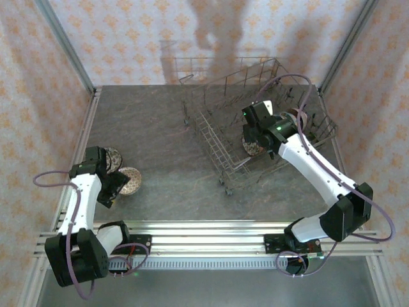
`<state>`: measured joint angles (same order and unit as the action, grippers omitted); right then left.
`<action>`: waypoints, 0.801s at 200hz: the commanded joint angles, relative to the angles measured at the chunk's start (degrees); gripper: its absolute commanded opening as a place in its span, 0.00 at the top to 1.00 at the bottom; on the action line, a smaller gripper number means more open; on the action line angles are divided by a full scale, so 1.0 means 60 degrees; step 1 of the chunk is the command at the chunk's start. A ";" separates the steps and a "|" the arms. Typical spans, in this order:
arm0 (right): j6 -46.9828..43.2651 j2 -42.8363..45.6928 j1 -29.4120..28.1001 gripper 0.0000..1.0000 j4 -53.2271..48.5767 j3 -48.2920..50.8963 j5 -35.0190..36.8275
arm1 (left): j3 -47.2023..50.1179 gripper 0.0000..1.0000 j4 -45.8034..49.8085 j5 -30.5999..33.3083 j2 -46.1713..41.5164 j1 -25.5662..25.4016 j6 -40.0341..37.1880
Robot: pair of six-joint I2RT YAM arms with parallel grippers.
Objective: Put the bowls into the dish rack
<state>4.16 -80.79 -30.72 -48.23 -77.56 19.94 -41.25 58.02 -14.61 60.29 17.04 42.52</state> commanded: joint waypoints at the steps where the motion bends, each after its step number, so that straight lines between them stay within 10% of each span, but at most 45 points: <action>1: -0.0152 -0.0072 0.0063 0.08 0.0136 -0.0021 -0.0057 | 0.0227 0.25 -0.0564 -0.0108 0.0343 0.0114 0.0255; 160: -0.0103 0.0167 0.0154 0.08 -0.0375 -0.0113 -0.0003 | 0.1322 0.70 -0.2202 -0.1017 0.0394 0.0111 0.0666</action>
<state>3.77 -81.17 -30.04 -47.81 -77.34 18.81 -34.61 47.03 -19.29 63.96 17.04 45.39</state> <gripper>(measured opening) 0.917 0.336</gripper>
